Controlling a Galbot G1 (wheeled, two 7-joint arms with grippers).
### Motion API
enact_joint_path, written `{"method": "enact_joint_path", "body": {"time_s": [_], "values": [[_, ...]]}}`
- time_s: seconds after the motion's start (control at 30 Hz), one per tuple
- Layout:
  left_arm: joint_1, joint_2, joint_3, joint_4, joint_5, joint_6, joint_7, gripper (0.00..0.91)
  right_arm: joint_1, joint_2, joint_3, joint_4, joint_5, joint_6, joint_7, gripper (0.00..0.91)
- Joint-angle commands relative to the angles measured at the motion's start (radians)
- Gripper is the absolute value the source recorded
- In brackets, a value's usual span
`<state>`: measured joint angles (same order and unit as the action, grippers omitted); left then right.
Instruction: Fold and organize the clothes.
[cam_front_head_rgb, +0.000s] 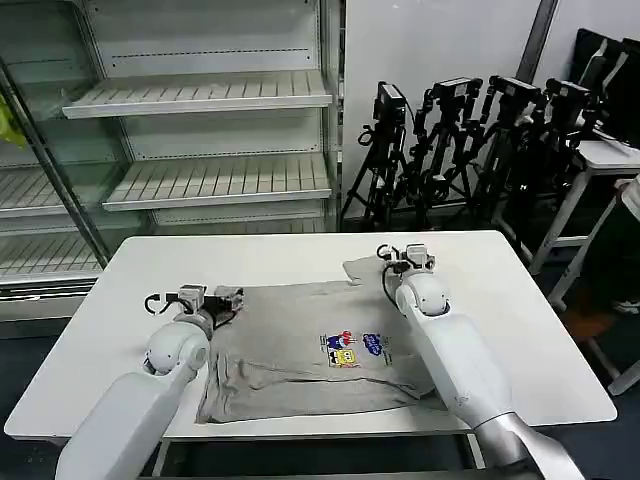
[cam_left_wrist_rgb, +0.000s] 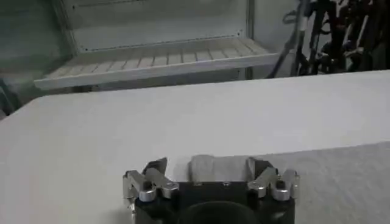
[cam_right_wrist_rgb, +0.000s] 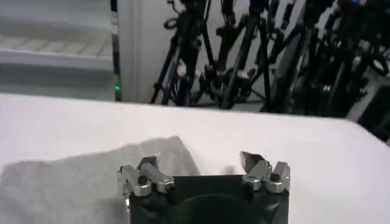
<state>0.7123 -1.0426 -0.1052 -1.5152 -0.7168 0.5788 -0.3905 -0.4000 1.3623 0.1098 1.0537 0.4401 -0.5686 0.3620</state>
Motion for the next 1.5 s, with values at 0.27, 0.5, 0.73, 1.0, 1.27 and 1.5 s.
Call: {"method": "enact_joint_path", "body": {"time_s": [0.27,0.5,0.73,1.0,1.27,1.5], "values": [[0.044,0.003,-0.008,0.008,-0.040,0.000,0.007,0.010,-0.016,0.010,0.004,-0.054,0.066,-0.008,0.000,0.000],[0.068,0.006,-0.031,-0.030,-0.068,-0.003,0.032,0.010,-0.034,0.007,0.006,-0.011,0.074,0.058,-0.015,0.000],[0.080,0.004,-0.055,-0.087,-0.091,-0.035,0.046,0.010,-0.046,0.006,0.004,0.053,0.049,0.242,-0.024,0.000],[0.094,0.034,-0.090,-0.166,-0.115,-0.063,0.051,0.010,-0.069,-0.028,0.003,0.175,-0.005,0.390,-0.029,0.000],[0.165,0.090,-0.135,-0.306,-0.148,-0.066,0.049,0.010,-0.179,-0.117,0.010,0.418,0.013,0.393,-0.044,0.000],[0.272,0.126,-0.177,-0.422,-0.142,-0.056,0.050,0.010,-0.358,-0.209,0.056,0.623,0.008,0.380,-0.069,0.000]]}}
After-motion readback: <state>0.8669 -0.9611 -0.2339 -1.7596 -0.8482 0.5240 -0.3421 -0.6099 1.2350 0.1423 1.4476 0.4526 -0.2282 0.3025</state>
